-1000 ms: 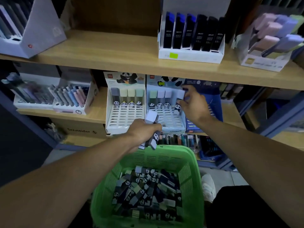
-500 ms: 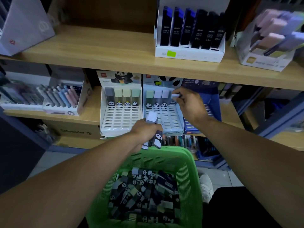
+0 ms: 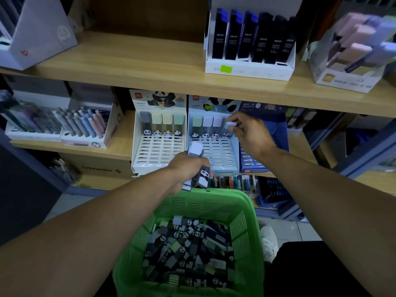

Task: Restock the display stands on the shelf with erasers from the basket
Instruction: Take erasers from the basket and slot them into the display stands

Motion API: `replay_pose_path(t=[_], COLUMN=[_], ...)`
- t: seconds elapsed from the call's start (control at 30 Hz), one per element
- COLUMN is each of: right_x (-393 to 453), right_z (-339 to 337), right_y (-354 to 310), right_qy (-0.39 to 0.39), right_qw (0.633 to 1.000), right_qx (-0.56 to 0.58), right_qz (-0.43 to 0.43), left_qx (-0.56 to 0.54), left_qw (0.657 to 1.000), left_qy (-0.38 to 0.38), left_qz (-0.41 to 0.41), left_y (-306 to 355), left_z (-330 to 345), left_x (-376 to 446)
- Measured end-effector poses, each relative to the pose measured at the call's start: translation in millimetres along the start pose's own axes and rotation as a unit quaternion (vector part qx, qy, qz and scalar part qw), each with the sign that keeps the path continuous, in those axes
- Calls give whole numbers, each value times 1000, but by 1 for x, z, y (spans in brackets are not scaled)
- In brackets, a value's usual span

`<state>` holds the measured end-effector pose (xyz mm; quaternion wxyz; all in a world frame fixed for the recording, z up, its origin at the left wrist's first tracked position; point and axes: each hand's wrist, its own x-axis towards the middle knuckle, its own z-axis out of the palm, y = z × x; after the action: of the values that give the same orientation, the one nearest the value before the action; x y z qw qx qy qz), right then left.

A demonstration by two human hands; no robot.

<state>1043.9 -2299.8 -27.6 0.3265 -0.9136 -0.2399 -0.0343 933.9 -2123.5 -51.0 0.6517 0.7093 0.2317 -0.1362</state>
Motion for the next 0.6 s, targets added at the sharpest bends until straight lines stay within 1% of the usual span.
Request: replay_pose_path(t=[0.07,0.23,0.3,0.47,0.53,0.6], right_x=[0,9,12,11,11,10], right_z=[1,2,4,5,5,6], right_y=[-1,2,5,5,6,4], right_qy=[1,32,37,120,124,103], right_qw=[1000,991,984,972,966,970], right_qx=[-20,-127,-171,-203,-225,-217], right_qz=[-1,1,-12,8,26,32], left_qx=[-2,-2,0,1,1,3], left_qw=[1000,1000,1000,1000,1000,1000], left_qy=[-1,-4,-5,-8,-6,-2], left_qz=[-2,-7,-6,-7,-8,-8], left_y=[0,-2,-2,-3,-2,-1], left_z=[-1,1,1,1,1,1], left_x=[0,1,2,3,2,2])
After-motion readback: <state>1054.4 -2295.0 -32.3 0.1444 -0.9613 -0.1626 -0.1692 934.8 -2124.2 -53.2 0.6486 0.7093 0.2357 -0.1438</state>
